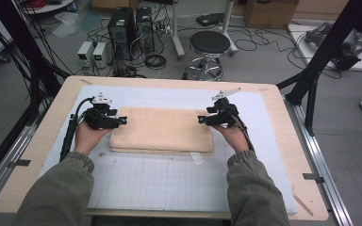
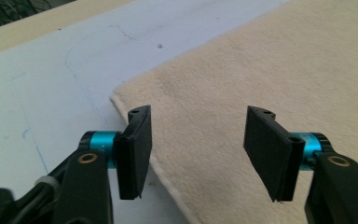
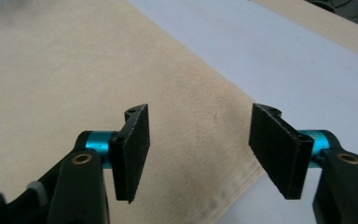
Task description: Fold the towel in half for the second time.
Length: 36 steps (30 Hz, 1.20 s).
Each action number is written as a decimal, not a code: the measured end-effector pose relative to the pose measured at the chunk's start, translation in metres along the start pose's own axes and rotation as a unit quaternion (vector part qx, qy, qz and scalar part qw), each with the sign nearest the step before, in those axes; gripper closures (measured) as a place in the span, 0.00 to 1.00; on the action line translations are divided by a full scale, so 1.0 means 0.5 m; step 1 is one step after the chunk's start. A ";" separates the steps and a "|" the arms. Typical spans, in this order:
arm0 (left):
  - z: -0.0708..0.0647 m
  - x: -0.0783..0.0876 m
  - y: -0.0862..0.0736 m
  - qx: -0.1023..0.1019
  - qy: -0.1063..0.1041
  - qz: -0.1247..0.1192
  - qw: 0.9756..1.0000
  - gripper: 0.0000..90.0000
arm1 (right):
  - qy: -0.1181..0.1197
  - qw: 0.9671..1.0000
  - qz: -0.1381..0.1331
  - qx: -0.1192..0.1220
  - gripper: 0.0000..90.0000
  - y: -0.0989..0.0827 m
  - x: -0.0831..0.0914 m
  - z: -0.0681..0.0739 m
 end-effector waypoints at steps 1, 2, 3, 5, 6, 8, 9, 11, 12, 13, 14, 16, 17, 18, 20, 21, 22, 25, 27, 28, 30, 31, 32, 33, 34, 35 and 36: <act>-0.003 0.006 0.001 -0.001 -0.001 -0.008 1.000 0.46 | -0.003 1.000 -0.002 0.000 0.39 -0.002 0.003 0.003; -0.006 0.012 0.003 -0.004 -0.001 -0.016 1.000 0.45 | 0.000 1.000 -0.006 0.000 0.39 -0.004 0.007 0.006; -0.009 0.017 0.003 -0.005 -0.001 -0.024 1.000 0.45 | 0.003 1.000 -0.014 -0.003 0.39 -0.005 0.011 0.008; -0.013 0.026 0.001 -0.003 -0.004 -0.034 0.999 0.44 | 0.007 1.000 -0.026 -0.008 0.37 -0.009 0.017 0.014; -0.014 0.028 0.000 -0.004 -0.006 -0.034 0.999 0.43 | 0.009 1.000 -0.029 -0.008 0.37 -0.011 0.020 0.018; -0.016 0.034 -0.005 -0.003 -0.007 -0.041 0.999 0.41 | 0.011 0.999 -0.034 -0.011 0.36 -0.014 0.024 0.025; -0.018 0.036 -0.008 -0.001 -0.008 -0.042 0.999 0.41 | 0.015 0.999 -0.038 -0.016 0.35 -0.016 0.025 0.028; -0.021 0.039 -0.015 -0.002 -0.007 -0.046 0.999 0.40 | 0.022 0.999 -0.041 -0.020 0.33 -0.020 0.028 0.032; -0.022 0.040 -0.018 0.001 -0.010 -0.047 0.999 0.40 | 0.021 0.999 -0.041 -0.021 0.33 -0.022 0.028 0.034; -0.023 0.041 -0.022 0.001 -0.013 -0.048 0.999 0.39 | 0.025 0.998 -0.045 -0.021 0.32 -0.023 0.029 0.036; -0.025 0.041 -0.025 0.001 -0.014 -0.047 0.999 0.38 | 0.022 0.998 -0.046 -0.023 0.30 -0.024 0.031 0.037; -0.027 0.043 -0.030 0.005 -0.015 -0.050 0.999 0.37 | 0.023 0.998 -0.044 -0.026 0.28 -0.026 0.031 0.042; -0.027 0.044 -0.033 0.004 -0.016 -0.050 0.999 0.36 | 0.022 0.999 -0.040 -0.026 0.26 -0.027 0.032 0.044; -0.027 0.045 -0.034 0.003 -0.016 -0.047 0.999 0.35 | 0.020 0.999 -0.037 -0.024 0.25 -0.028 0.031 0.046; -0.030 0.048 -0.036 0.007 -0.015 -0.053 0.998 0.32 | 0.018 0.999 -0.033 -0.017 0.23 -0.028 0.030 0.053; -0.030 0.050 -0.038 0.004 -0.016 -0.054 0.998 0.32 | 0.019 0.999 -0.031 -0.014 0.23 -0.028 0.030 0.057; -0.031 0.051 -0.039 0.004 -0.017 -0.051 0.999 0.32 | 0.017 1.000 -0.025 -0.007 0.23 -0.028 0.029 0.060; -0.034 0.056 -0.041 0.000 -0.018 -0.053 0.998 0.29 | 0.013 1.000 -0.017 0.004 0.22 -0.029 0.028 0.067; -0.037 0.059 -0.043 0.003 -0.018 -0.055 0.998 0.28 | 0.015 1.000 -0.020 0.003 0.21 -0.031 0.028 0.069; -0.037 0.060 -0.044 0.002 -0.019 -0.054 0.998 0.27 | 0.013 1.000 -0.021 0.003 0.21 -0.033 0.029 0.069; -0.037 0.064 -0.048 0.000 -0.018 -0.056 0.998 0.26 | 0.013 1.000 -0.023 0.000 0.20 -0.038 0.032 0.068; -0.038 0.064 -0.050 0.003 -0.018 -0.057 0.998 0.26 | 0.012 1.000 -0.024 -0.003 0.20 -0.041 0.034 0.068; -0.038 0.065 -0.052 0.002 -0.019 -0.055 0.998 0.25 | 0.013 1.000 -0.026 -0.001 0.20 -0.044 0.035 0.067; -0.038 0.066 -0.053 0.004 -0.019 -0.055 0.998 0.25 | 0.014 1.000 -0.026 -0.004 0.19 -0.047 0.036 0.066; -0.040 0.066 -0.055 0.005 -0.019 -0.055 0.998 0.24 | 0.013 1.000 -0.024 -0.008 0.17 -0.049 0.037 0.066; -0.041 0.067 -0.055 0.002 -0.021 -0.055 0.998 0.24 | 0.011 1.000 -0.024 -0.008 0.17 -0.050 0.038 0.066; -0.043 0.068 -0.056 0.001 -0.021 -0.055 0.998 0.24 | 0.012 1.000 -0.028 -0.005 0.17 -0.051 0.039 0.066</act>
Point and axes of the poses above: each handheld gripper's, and its own axes: x roughly backward along the jaws, y roughly out of its top, z roughly to its left, the point moved 2 cm from there along -x, roughly forward along the jaws, and after that the axes turned 3 degrees about y, right-handed, at the moved point
